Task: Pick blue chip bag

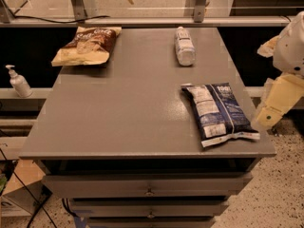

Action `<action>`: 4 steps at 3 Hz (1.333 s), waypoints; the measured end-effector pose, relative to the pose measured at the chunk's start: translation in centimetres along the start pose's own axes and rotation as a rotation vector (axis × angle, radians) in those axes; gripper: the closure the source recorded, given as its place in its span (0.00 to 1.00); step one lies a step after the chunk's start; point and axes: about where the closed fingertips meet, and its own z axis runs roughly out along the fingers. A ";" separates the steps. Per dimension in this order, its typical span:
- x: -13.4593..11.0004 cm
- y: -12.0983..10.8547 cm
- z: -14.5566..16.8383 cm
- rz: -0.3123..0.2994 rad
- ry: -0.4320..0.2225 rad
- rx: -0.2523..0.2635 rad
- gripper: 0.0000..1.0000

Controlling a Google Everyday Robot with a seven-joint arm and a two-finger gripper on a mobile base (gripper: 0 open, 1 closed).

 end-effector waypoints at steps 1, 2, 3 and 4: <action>0.9 -0.3 3.2 0.061 0.001 -0.025 0.00; 1.5 -0.4 6.7 0.111 -0.009 -0.054 0.00; 1.9 -0.2 10.2 0.175 -0.052 -0.099 0.00; 1.8 0.0 12.4 0.212 -0.088 -0.135 0.00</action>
Offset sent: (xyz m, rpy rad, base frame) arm 0.0298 -0.0008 -0.1110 0.1008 0.1098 -0.1401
